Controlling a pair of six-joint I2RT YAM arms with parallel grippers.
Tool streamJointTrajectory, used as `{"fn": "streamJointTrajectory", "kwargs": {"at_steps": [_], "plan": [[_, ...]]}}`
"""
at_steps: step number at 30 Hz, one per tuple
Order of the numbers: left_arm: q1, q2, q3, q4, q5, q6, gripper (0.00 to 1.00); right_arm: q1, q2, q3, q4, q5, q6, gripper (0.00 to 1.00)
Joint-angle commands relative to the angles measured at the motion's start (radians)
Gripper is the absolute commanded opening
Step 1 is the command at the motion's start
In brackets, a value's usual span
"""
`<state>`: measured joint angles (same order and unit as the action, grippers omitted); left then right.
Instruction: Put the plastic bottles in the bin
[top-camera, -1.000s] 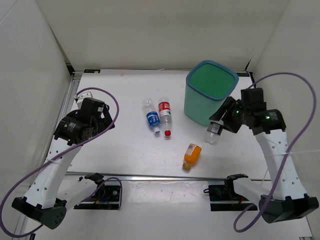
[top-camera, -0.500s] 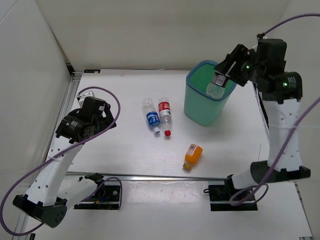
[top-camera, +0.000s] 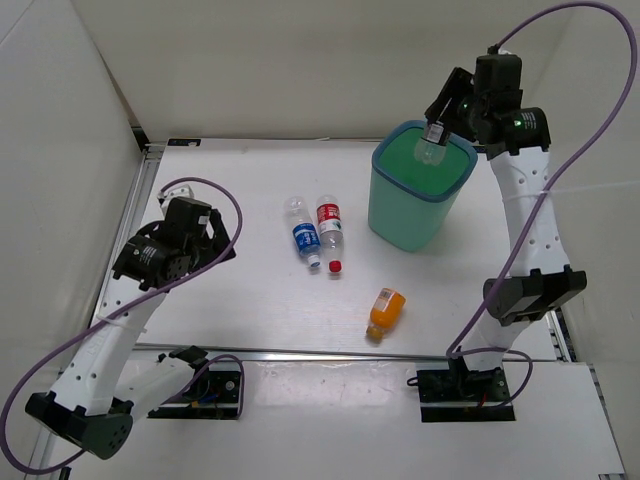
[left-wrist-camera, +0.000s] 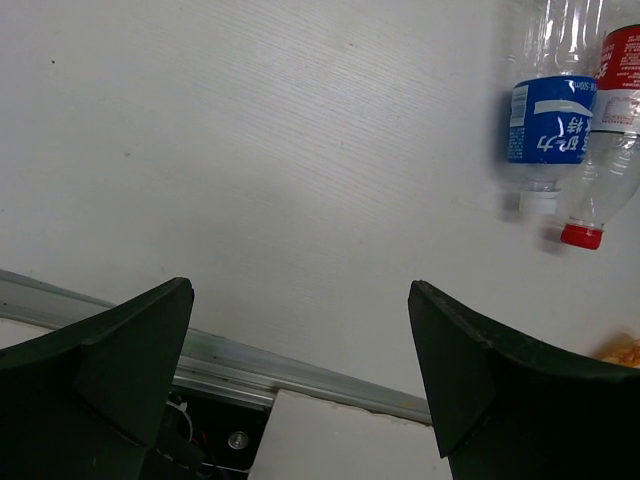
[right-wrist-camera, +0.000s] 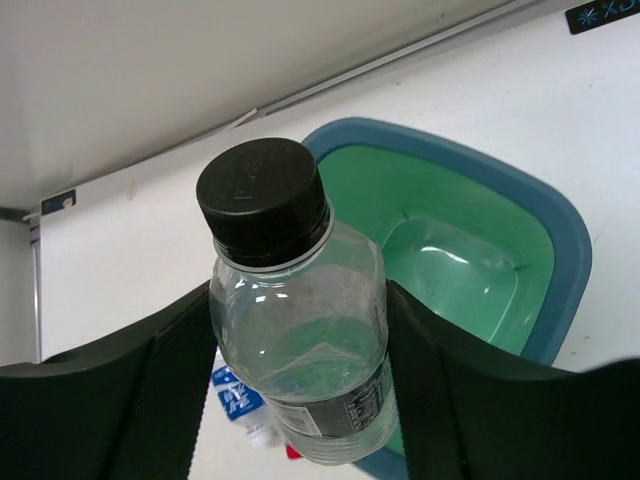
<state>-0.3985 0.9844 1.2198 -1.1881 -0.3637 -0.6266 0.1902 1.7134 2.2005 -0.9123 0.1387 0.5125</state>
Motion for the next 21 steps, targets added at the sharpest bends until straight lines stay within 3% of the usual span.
{"fn": "streamJointTrajectory", "kwargs": {"at_steps": [1, 3, 5, 6, 7, 12, 14, 16, 20, 21], "plan": [[0.004, -0.009, -0.008, 0.031, 0.019, 0.010, 1.00, -0.005, 0.017, 0.039, 0.067, 0.068, -0.035, 0.70], [0.004, 0.005, 0.004, 0.054, 0.019, 0.001, 1.00, -0.005, 0.017, -0.019, 0.067, 0.078, -0.035, 0.75], [0.004, 0.031, 0.020, 0.054, 0.019, 0.001, 1.00, -0.005, 0.008, -0.033, 0.067, 0.078, -0.035, 0.85], [0.004, 0.040, 0.035, 0.054, 0.028, 0.001, 1.00, -0.005, 0.008, -0.033, 0.067, 0.078, -0.035, 0.97], [0.004, 0.054, 0.035, 0.054, 0.028, 0.001, 1.00, -0.005, 0.008, -0.033, 0.067, 0.078, -0.051, 1.00], [0.004, 0.063, 0.058, 0.054, 0.019, 0.001, 1.00, -0.005, -0.069, 0.065, -0.005, 0.116, -0.045, 1.00], [0.004, 0.042, 0.058, 0.054, 0.019, 0.001, 1.00, 0.021, -0.132, 0.015, -0.020, 0.055, -0.014, 1.00], [0.004, 0.013, 0.046, 0.074, 0.035, 0.010, 1.00, 0.080, -0.256, -0.077, -0.062, 0.045, 0.009, 1.00], [0.004, -0.049, 0.007, 0.157, 0.094, 0.022, 1.00, 0.210, -0.504, -0.460, -0.120, 0.032, 0.119, 1.00], [0.004, -0.058, -0.008, 0.185, 0.107, 0.031, 1.00, 0.263, -0.600, -0.633, -0.146, 0.032, 0.180, 1.00]]}}
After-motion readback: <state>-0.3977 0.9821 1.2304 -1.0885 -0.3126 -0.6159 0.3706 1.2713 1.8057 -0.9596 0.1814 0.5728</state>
